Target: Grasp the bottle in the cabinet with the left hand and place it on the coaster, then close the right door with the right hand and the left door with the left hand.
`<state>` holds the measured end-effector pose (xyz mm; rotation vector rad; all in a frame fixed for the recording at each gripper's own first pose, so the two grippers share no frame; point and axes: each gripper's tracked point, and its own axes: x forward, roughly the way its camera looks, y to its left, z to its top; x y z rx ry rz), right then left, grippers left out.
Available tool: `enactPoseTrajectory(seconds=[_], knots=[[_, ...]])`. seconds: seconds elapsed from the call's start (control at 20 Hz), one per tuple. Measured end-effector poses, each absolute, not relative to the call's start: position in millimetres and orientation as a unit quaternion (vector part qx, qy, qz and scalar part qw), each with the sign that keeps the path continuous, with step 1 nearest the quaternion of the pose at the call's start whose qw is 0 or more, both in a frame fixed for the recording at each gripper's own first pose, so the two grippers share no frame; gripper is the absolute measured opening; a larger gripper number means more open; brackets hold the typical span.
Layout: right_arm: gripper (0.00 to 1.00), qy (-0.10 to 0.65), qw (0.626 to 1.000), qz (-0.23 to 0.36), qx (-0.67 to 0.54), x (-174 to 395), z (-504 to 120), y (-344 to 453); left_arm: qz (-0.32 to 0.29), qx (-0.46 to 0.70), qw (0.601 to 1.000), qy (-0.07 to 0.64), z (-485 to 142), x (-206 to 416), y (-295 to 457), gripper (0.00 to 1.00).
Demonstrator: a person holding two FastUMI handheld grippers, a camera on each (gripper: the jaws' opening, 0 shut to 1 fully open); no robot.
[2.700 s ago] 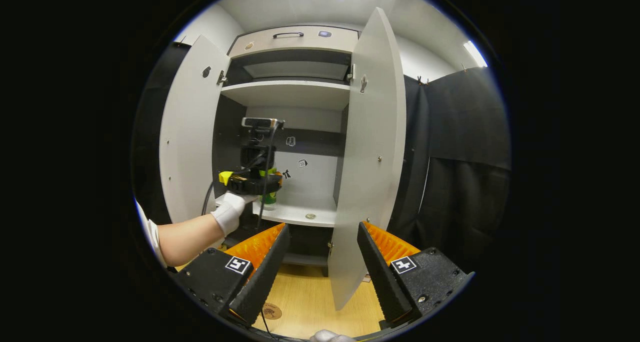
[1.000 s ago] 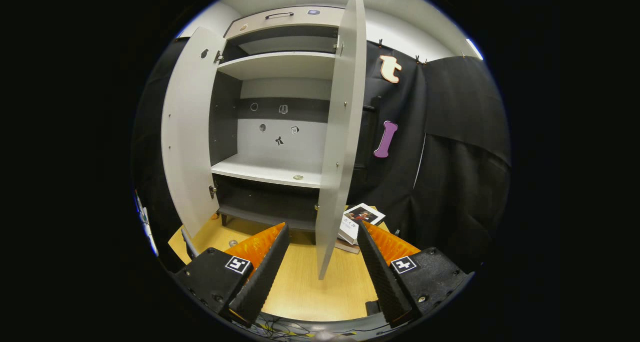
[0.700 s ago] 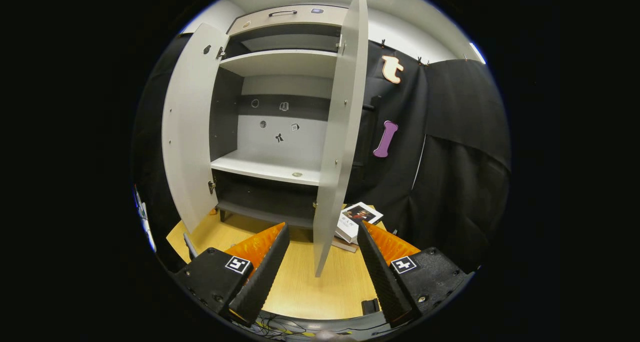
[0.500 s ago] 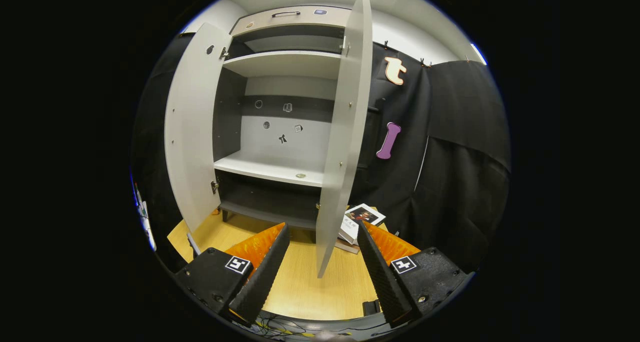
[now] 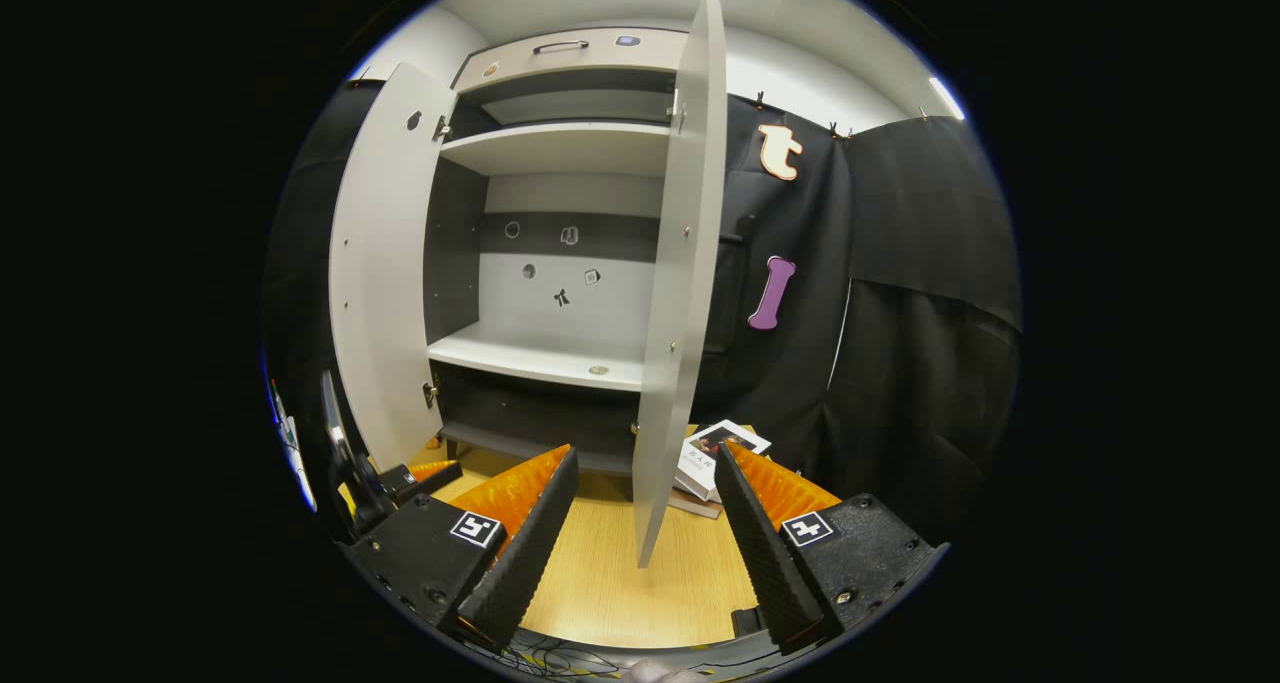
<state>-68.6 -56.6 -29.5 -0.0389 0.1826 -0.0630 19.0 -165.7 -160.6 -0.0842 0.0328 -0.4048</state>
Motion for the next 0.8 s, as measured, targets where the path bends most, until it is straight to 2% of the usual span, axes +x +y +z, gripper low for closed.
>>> enactPoseTrajectory(seconds=[0.45, 0.8], knots=[[0.84, 0.031, 0.998, -0.062, 0.000, -61, 8, -95, -0.105, -0.022, 0.994, -0.004, -65, 9, -61, 0.96], [0.84, 0.005, 0.994, -0.110, 0.011, -44, 28, -156, -0.036, -0.004, 0.999, -0.003, -40, -40, 19, 0.96]])
